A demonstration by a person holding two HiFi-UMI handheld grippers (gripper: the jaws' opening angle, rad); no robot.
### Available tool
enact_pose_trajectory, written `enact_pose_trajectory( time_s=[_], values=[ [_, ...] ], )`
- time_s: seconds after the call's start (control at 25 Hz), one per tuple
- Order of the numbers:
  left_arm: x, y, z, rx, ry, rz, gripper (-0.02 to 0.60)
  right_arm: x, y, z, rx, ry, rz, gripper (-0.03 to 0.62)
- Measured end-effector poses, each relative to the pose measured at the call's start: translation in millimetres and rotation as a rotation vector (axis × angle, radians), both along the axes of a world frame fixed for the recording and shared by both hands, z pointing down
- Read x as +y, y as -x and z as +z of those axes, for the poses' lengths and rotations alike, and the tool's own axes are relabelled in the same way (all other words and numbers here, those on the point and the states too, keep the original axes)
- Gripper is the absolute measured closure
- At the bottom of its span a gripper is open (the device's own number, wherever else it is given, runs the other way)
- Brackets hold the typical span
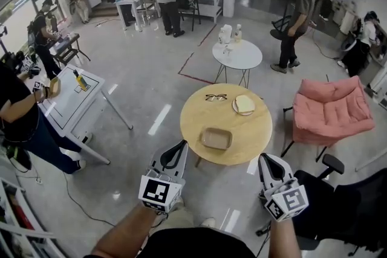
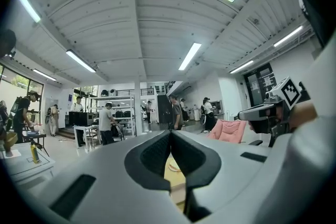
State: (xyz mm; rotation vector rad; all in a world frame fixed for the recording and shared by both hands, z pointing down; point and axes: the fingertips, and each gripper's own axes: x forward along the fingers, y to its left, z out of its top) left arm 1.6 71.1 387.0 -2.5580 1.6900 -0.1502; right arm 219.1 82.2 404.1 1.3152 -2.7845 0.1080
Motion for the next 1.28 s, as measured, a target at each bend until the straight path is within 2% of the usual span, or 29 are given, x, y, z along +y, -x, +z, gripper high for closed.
enact_pose_trajectory(
  time_s=[0.2,0.56,1.28],
  values=[
    [-5,8,3,0.002,0.011,-0.006,0.565,-3,5,1,0.001,-0.001,0.003,0.579],
    [-29,11,7,0.0,0.013,0.042,0.565,-18,13,7,0.003,0.007,0.041,0.58],
    [-115,41,15,-0.029,0.021,0.096,0.565,-98,47,10,0.039,0.031,0.076,0.579]
  ],
)
